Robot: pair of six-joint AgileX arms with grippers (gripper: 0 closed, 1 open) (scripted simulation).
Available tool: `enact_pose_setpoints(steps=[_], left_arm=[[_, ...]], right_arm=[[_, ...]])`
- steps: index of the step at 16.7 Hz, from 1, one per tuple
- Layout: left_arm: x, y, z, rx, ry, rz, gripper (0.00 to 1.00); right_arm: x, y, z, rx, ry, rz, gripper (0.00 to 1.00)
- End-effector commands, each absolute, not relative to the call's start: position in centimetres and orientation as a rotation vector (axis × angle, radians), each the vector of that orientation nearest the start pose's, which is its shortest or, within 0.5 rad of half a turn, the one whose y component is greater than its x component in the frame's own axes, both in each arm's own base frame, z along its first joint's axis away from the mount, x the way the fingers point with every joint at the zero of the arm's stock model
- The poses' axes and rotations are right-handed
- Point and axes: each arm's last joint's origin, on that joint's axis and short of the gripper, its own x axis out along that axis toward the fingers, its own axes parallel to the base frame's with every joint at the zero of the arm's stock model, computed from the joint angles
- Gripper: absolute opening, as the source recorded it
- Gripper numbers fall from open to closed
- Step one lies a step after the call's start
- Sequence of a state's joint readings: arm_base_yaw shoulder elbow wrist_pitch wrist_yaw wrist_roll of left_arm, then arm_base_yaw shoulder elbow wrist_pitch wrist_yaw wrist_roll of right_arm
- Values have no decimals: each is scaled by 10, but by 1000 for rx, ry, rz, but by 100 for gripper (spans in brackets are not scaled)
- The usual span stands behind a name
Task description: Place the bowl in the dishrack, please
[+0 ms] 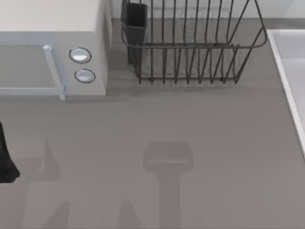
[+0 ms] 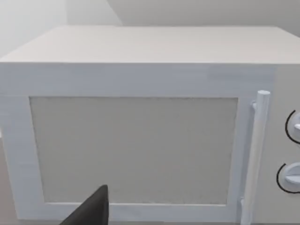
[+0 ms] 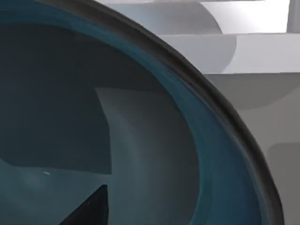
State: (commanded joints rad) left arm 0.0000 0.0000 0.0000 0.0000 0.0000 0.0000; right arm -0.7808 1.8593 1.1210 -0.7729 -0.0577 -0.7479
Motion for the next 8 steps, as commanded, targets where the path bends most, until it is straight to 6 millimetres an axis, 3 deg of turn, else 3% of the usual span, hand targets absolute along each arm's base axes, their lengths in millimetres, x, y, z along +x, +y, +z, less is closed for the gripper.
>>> enact_pose_setpoints(steps=[4, 8], left_arm=[[106, -1, 160, 0, 0, 0, 100], [106, -1, 160, 0, 0, 0, 100]], right_arm=[[236, -228, 131, 21, 1488, -18, 100], [236, -228, 131, 21, 1488, -18, 70]])
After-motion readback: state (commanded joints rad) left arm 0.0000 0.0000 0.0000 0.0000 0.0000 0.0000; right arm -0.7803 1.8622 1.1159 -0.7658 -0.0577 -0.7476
